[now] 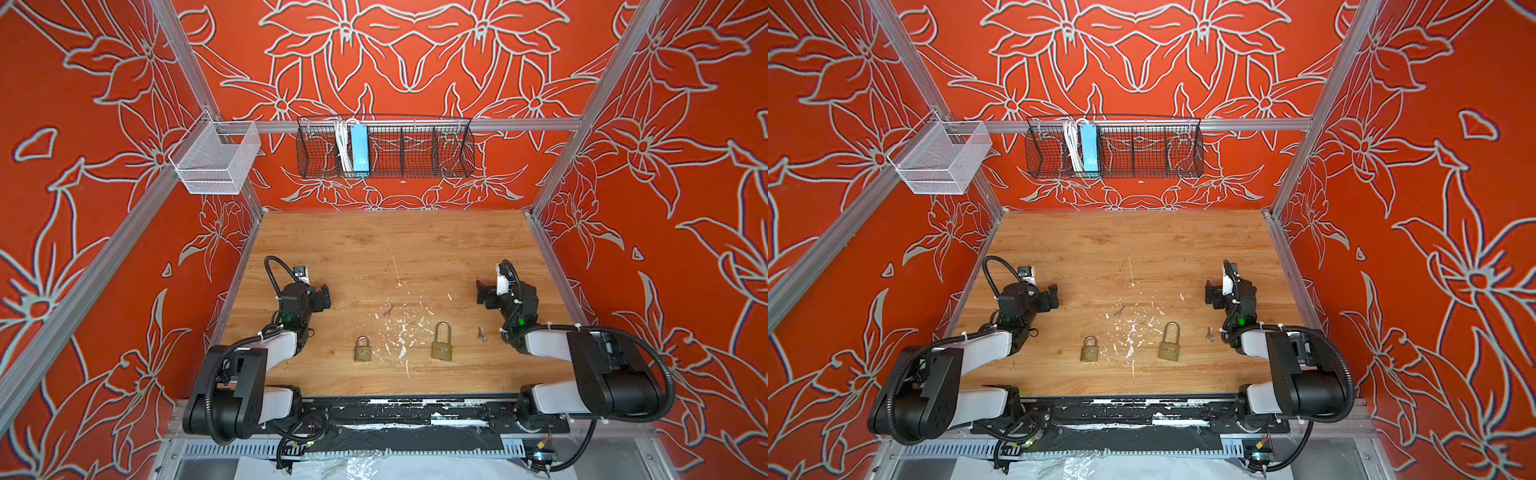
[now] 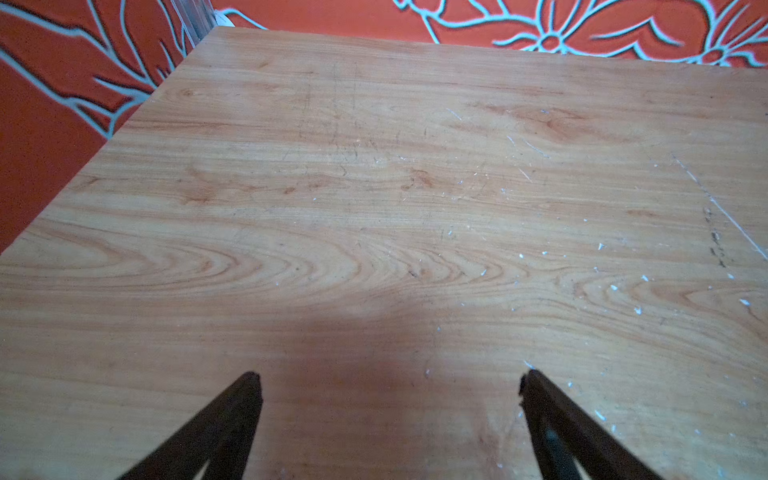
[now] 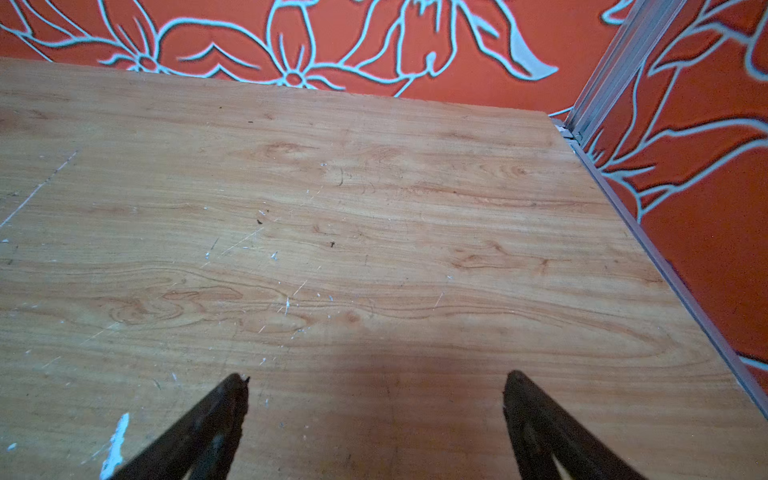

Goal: Unlock with the key

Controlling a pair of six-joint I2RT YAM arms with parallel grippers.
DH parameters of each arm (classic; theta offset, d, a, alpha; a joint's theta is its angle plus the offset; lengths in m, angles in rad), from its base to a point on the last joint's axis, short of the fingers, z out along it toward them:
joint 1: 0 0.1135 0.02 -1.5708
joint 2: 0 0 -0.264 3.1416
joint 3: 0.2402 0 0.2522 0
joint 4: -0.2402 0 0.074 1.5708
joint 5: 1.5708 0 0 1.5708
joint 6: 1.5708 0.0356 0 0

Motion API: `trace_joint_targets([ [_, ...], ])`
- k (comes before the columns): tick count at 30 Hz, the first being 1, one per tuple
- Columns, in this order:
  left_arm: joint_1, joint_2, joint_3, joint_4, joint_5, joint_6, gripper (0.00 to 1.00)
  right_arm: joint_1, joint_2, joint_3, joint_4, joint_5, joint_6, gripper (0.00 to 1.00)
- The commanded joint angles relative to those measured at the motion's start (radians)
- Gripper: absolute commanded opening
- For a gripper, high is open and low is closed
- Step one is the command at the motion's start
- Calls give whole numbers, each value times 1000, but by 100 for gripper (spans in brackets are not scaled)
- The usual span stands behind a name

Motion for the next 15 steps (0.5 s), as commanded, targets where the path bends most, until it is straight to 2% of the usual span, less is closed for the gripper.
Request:
trace_joint_targets([
  [1, 6, 6, 21, 11, 7, 14, 97, -5, 2, 14, -7, -16, -22, 98],
  [4, 9, 4, 21, 10, 11, 14, 97, -7, 15, 57, -77, 91, 32, 98],
  [15, 10, 5, 21, 9, 13, 13, 97, -4, 5, 26, -27, 65, 9, 98],
])
